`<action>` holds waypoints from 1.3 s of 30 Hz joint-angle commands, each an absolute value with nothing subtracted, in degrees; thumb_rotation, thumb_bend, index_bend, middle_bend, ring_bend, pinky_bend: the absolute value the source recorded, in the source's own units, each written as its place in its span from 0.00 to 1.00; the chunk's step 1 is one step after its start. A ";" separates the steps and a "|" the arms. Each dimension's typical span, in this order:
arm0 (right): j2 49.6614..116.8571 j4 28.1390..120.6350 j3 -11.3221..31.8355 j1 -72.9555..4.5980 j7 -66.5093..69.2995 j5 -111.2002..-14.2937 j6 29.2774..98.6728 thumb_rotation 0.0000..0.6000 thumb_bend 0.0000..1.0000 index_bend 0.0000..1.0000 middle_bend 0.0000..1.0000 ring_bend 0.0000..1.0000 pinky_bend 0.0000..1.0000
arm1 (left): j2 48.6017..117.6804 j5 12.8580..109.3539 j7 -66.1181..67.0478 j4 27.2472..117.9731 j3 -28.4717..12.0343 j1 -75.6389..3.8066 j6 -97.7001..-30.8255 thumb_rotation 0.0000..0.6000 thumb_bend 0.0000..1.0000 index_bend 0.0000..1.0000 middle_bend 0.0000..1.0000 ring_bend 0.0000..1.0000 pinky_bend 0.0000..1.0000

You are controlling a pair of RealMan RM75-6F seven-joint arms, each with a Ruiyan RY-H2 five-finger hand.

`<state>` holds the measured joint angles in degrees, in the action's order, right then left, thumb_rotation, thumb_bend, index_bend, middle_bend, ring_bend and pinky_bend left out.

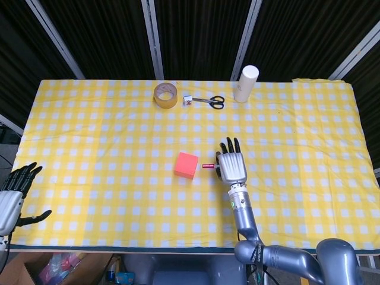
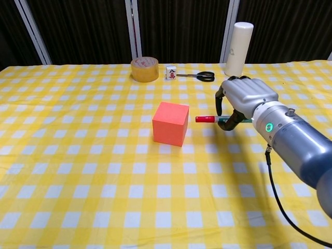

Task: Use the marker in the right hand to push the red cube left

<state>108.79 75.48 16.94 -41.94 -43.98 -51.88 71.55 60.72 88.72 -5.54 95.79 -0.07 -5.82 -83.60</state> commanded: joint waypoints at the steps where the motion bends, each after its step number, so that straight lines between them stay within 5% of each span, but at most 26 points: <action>1: 109.08 77.53 17.28 -41.25 -46.77 -50.85 74.25 1.00 0.47 0.61 0.23 0.05 0.02 | 60.73 88.82 -5.65 95.82 -0.13 -5.78 -83.78 1.00 0.00 0.00 0.00 0.00 0.00; 16: 114.71 74.83 19.83 -44.25 -51.53 -48.32 75.16 1.00 0.48 0.63 0.23 0.05 0.02 | 60.00 88.37 -7.83 96.29 -0.08 -6.24 -82.55 1.00 0.00 0.00 0.00 0.00 0.00; 23: 121.38 68.35 24.41 -48.98 -51.14 -46.66 73.44 1.00 0.48 0.63 0.23 0.05 0.02 | 59.24 88.14 -10.03 96.68 -0.08 -6.39 -82.08 1.00 0.00 0.00 0.00 0.00 0.00; 39: 125.45 65.29 25.12 -51.83 -51.97 -47.92 73.40 1.00 0.48 0.63 0.23 0.05 0.02 | 58.59 88.10 -11.65 96.65 0.18 -5.85 -82.54 1.00 0.00 0.00 0.00 0.00 0.00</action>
